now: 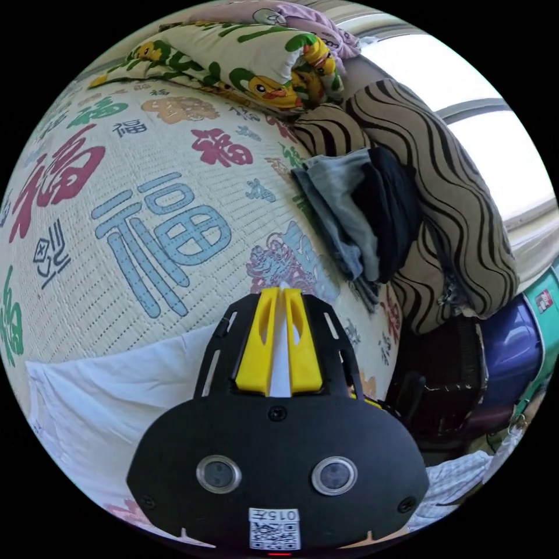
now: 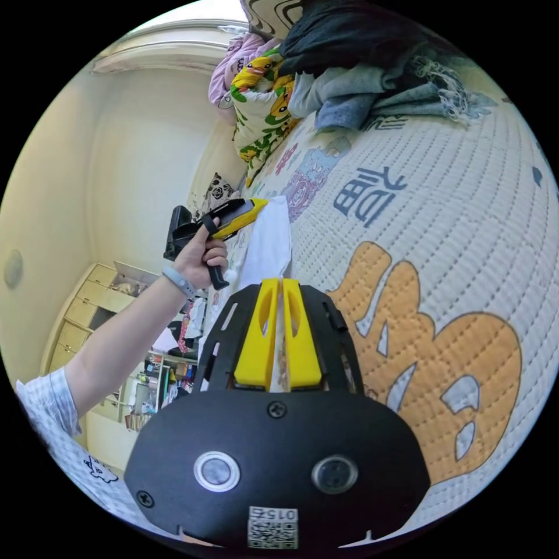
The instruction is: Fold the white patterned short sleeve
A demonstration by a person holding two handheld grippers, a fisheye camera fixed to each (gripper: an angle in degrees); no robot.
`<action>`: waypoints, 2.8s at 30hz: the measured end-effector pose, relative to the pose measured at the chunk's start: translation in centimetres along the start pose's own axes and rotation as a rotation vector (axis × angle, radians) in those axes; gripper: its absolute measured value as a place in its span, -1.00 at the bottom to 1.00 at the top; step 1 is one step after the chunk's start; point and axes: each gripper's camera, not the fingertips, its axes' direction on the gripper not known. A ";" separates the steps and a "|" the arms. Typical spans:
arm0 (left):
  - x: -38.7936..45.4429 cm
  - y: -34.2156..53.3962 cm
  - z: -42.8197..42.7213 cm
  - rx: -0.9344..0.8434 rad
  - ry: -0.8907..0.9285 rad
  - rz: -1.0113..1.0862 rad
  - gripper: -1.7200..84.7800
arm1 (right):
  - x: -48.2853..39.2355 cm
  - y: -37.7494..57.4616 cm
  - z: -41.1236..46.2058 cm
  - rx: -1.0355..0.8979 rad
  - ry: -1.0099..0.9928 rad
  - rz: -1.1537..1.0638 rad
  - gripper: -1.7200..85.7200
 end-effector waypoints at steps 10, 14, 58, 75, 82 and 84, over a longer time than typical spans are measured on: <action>4.5 9.8 -9.2 0.293 0.013 0.167 -0.75 | -0.5 3.7 2.3 0.028 0.044 -0.069 -0.83; 3.7 22.2 -16.3 0.333 -0.191 0.139 -0.76 | -5.0 6.2 6.7 -0.059 0.031 -0.196 -0.81; -5.9 55.5 -41.6 0.139 -1.104 -0.069 -0.75 | -29.8 42.1 104.7 -1.144 0.509 -1.023 -0.81; -19.7 57.4 -59.1 0.534 -0.132 -0.426 -0.77 | -22.4 36.5 108.5 -1.031 0.479 -0.953 -0.94; -15.8 55.6 -59.1 0.399 -0.145 -0.296 -0.78 | -25.4 39.7 114.7 -1.054 0.424 -1.064 -0.78; -15.0 56.7 -60.6 0.439 -0.136 -0.289 -0.78 | -26.2 41.8 117.4 -1.061 0.472 -1.143 -0.76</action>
